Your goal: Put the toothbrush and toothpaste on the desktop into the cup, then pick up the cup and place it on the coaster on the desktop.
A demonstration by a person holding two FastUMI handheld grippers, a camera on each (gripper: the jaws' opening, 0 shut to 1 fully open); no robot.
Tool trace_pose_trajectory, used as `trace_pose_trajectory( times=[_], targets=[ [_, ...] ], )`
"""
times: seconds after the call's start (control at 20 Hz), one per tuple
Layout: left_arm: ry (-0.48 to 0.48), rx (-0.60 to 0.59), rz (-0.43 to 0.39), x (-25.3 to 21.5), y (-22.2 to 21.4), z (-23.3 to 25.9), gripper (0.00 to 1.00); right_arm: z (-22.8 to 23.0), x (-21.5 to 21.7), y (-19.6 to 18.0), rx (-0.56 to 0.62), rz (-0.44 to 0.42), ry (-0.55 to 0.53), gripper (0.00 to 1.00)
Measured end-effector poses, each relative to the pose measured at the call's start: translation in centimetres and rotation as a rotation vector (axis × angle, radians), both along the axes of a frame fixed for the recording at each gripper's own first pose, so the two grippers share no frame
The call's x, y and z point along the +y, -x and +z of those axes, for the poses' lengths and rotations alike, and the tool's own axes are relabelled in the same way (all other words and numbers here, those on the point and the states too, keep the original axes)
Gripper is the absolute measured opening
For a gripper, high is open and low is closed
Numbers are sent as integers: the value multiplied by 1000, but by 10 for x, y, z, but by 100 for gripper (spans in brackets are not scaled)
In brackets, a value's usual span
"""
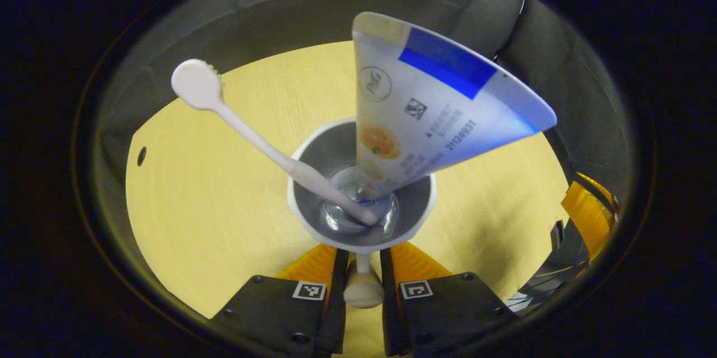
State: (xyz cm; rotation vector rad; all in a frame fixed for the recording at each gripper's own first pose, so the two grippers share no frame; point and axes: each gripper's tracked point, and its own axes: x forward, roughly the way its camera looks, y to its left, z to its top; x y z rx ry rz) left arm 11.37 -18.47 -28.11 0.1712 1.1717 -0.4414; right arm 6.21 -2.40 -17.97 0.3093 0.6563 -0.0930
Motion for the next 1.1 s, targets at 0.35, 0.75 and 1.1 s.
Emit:
trace_pose_trajectory(
  times=[0.35, 0.75, 1.1],
  targets=[
    [-53, 27, -19, -15, 5, -14, 40, -10, -11, 10, 15, -17, -14, 37],
    [-103, 29, -10, -13, 6, -11, 36, 0, -17, 8, -36, 3, -15, 37],
    [-74, -10, 4, -18, 9, 2, 52, 14, -16, 4, -86, 37, -26, 37]
  ],
)
